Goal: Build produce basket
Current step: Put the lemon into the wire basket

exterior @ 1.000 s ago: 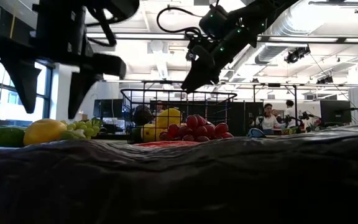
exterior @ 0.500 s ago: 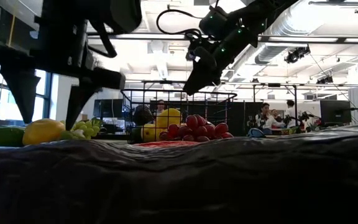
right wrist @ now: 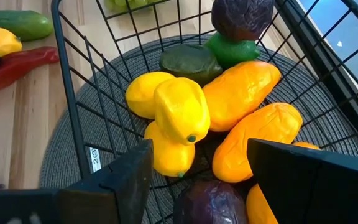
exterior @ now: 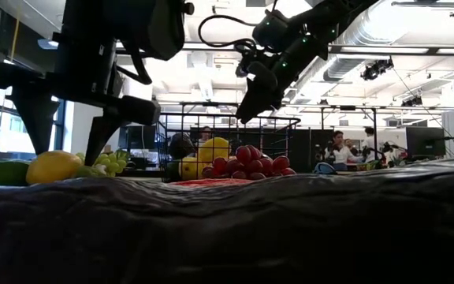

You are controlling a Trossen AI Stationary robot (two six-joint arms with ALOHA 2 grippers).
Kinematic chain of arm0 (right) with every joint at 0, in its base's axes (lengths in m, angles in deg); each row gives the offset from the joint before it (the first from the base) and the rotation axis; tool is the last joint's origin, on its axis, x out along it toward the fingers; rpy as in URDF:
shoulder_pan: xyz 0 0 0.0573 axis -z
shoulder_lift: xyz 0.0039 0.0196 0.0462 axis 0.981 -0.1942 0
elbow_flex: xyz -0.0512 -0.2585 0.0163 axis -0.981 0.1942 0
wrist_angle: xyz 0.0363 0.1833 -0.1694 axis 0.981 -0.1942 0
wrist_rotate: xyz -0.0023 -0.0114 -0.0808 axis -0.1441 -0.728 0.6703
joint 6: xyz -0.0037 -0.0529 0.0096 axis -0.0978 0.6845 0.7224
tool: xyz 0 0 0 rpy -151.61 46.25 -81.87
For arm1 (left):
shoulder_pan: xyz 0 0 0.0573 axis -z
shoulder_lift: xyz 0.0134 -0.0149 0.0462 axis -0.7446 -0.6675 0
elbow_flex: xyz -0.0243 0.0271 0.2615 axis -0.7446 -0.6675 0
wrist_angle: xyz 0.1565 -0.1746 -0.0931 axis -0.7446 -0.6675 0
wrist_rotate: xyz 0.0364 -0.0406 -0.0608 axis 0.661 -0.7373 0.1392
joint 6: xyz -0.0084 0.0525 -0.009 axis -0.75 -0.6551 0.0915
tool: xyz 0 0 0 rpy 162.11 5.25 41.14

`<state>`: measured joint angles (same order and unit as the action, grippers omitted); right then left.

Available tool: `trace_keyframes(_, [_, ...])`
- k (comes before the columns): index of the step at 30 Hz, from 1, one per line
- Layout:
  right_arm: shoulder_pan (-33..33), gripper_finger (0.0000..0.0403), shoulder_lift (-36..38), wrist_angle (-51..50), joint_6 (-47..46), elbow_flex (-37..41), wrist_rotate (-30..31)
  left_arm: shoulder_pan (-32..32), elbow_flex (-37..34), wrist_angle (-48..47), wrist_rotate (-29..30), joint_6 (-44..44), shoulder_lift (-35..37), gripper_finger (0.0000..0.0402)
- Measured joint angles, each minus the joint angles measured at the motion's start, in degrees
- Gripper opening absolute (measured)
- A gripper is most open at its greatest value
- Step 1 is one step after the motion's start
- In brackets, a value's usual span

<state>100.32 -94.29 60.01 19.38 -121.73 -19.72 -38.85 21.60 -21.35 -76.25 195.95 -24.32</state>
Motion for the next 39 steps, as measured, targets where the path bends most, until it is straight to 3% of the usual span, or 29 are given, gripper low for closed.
trace_keyframes(20, [0.0,0.024,0.0,-0.42,1.28,0.0,0.06,1.18,0.01,-1.72,-3.54,0.46,2.32,0.0243])
trace_keyframes(39, [0.0,0.024,0.0,-1.21,1.08,0.0,0.08,1.25,-5.81,5.42,-4.86,0.56,2.38,0.0243])
